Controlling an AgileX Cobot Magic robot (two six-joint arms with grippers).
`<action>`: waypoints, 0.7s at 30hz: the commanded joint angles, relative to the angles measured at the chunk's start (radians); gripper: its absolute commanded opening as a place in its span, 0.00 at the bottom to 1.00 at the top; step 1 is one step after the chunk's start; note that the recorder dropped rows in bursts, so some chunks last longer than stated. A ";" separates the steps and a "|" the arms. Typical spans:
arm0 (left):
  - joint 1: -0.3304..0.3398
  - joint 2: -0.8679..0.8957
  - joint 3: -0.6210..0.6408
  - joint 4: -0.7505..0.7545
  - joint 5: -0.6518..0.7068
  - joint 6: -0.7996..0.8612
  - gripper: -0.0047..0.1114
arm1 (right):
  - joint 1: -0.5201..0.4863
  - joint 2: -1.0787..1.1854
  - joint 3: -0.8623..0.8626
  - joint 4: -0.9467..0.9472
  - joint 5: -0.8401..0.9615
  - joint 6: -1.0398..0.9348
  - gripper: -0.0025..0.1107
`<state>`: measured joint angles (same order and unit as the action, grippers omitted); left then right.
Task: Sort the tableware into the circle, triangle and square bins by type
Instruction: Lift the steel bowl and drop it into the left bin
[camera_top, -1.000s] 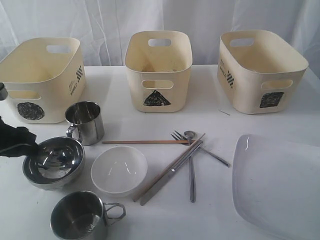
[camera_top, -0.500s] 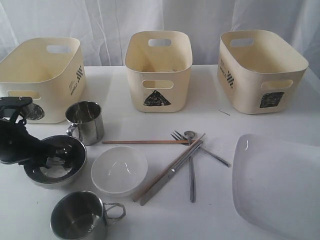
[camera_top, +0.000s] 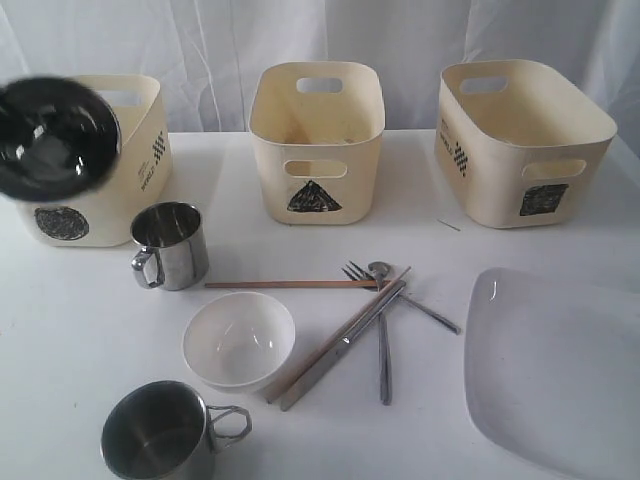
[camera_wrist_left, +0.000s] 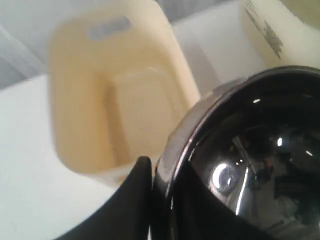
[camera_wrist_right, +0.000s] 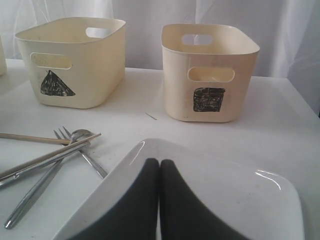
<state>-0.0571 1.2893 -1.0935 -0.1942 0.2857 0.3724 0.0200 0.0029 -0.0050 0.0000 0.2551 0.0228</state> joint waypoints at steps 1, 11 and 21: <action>0.079 0.167 -0.200 0.039 0.017 -0.063 0.04 | 0.003 -0.003 0.005 0.000 -0.009 0.000 0.02; 0.087 0.605 -0.594 0.013 0.061 -0.081 0.04 | 0.003 -0.003 0.005 0.000 -0.009 0.000 0.02; 0.087 0.652 -0.654 -0.006 0.090 -0.088 0.38 | 0.003 -0.003 0.005 0.000 -0.009 0.000 0.02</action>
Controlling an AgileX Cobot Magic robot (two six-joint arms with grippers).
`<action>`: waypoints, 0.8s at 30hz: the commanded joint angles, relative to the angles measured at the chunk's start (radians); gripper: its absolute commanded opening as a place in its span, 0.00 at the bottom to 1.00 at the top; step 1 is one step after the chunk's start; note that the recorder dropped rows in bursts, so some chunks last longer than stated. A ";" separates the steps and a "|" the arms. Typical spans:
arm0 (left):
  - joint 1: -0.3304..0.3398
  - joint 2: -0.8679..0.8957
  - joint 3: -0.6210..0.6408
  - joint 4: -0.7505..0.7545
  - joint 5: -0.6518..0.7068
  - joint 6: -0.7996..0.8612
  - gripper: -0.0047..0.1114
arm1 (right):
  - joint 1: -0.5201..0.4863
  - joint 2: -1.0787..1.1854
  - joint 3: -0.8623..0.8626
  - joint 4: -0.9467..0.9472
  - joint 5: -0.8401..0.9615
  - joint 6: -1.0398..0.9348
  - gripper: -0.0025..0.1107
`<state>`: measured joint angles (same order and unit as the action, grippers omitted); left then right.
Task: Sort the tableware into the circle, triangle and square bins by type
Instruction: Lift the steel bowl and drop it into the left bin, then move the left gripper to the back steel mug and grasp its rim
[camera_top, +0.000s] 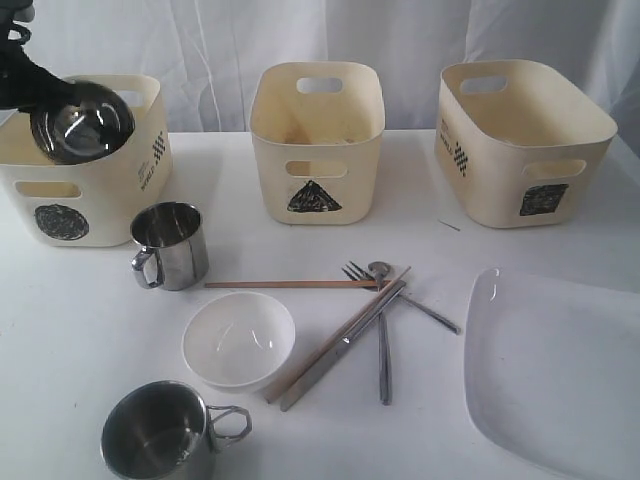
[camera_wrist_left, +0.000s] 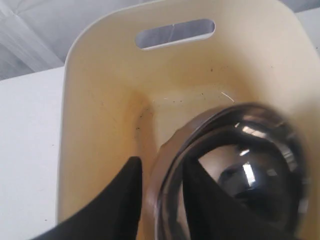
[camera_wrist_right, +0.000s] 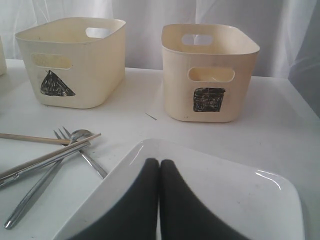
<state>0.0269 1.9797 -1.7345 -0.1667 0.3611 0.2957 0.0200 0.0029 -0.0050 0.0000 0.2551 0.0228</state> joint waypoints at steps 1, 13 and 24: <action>0.003 -0.052 -0.013 -0.034 0.016 -0.011 0.37 | 0.003 -0.003 0.005 0.000 -0.009 0.000 0.02; -0.035 -0.316 0.146 -0.239 0.301 0.171 0.34 | 0.003 -0.003 0.005 0.000 -0.009 0.000 0.02; -0.181 -0.467 0.560 -0.176 0.195 0.142 0.36 | 0.003 -0.003 0.005 0.000 -0.009 0.000 0.02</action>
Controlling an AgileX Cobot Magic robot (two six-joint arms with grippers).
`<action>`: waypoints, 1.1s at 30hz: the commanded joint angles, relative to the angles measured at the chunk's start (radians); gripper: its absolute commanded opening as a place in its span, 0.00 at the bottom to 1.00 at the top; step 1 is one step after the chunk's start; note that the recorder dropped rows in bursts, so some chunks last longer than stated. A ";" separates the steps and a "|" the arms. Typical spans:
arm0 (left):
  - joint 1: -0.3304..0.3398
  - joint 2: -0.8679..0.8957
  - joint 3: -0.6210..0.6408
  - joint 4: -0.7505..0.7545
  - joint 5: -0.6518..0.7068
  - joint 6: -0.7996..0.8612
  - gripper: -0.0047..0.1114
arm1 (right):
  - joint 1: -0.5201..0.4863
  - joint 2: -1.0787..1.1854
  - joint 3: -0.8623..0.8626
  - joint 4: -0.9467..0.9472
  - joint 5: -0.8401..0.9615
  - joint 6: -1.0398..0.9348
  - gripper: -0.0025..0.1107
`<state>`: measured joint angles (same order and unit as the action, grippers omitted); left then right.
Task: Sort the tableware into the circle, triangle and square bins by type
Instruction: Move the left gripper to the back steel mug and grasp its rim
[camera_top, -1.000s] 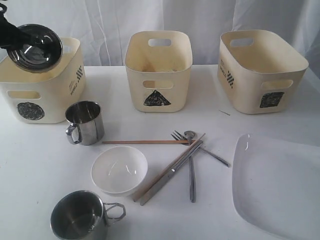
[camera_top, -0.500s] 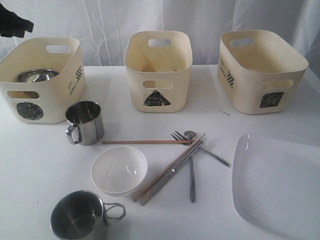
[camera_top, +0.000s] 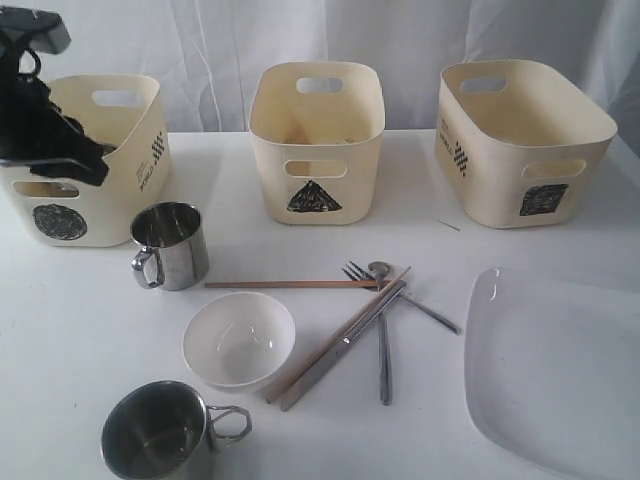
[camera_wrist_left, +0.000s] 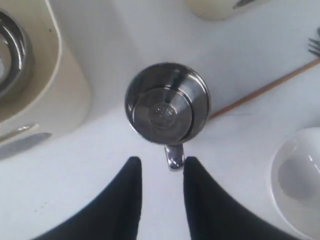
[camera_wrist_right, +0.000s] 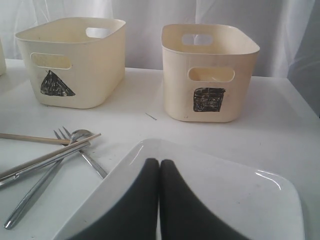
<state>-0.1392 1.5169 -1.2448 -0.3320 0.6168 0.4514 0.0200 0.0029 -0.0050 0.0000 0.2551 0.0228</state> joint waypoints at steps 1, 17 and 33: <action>-0.015 0.000 0.076 -0.011 -0.075 -0.014 0.38 | 0.003 -0.003 0.005 0.000 -0.009 0.000 0.02; -0.015 0.166 0.079 -0.139 -0.229 -0.054 0.50 | 0.003 -0.003 0.005 0.000 -0.009 0.000 0.02; -0.019 0.255 0.079 -0.186 -0.305 -0.052 0.50 | 0.003 -0.003 0.005 0.000 -0.009 0.000 0.02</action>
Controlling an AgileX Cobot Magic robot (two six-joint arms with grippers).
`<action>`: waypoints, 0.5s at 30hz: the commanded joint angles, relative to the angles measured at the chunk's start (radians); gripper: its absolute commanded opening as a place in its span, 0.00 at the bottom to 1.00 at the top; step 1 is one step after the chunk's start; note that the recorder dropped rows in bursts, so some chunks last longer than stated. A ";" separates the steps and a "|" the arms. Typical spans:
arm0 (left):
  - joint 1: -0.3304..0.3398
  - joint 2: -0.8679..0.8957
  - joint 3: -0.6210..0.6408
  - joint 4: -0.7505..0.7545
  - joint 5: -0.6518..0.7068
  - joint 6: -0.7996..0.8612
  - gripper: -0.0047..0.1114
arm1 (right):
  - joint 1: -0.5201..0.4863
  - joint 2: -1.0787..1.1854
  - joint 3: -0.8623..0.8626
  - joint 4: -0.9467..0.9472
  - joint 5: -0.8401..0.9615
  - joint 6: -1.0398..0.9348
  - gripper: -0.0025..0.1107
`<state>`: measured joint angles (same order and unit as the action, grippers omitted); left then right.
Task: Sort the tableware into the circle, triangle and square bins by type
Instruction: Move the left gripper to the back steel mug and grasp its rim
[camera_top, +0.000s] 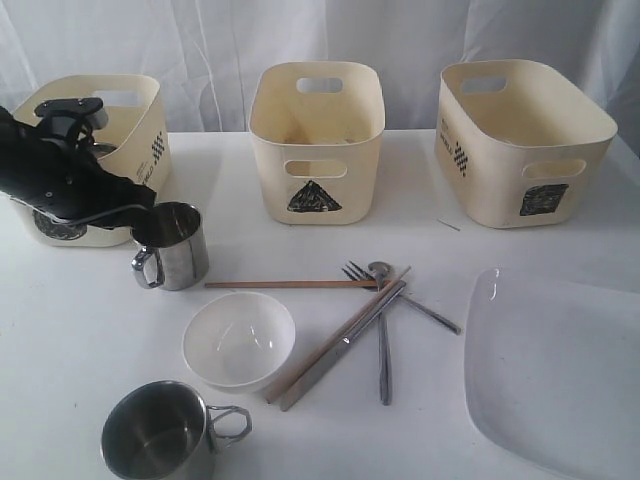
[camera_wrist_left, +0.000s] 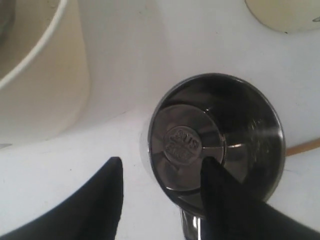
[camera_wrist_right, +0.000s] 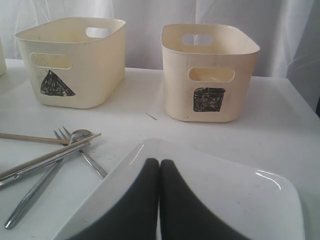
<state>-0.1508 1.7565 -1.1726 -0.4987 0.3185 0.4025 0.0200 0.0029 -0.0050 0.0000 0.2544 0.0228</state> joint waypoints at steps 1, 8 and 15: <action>-0.014 0.024 0.007 -0.020 -0.011 -0.001 0.50 | 0.003 -0.003 0.005 0.000 -0.008 0.000 0.02; -0.067 0.070 0.007 -0.022 -0.098 0.003 0.48 | 0.003 -0.003 0.005 0.000 -0.008 0.000 0.02; -0.072 0.086 0.007 0.024 -0.125 0.005 0.23 | 0.003 -0.003 0.005 0.000 -0.008 0.000 0.02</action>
<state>-0.2184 1.8410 -1.1726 -0.4879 0.1896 0.4045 0.0200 0.0029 -0.0050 0.0000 0.2544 0.0228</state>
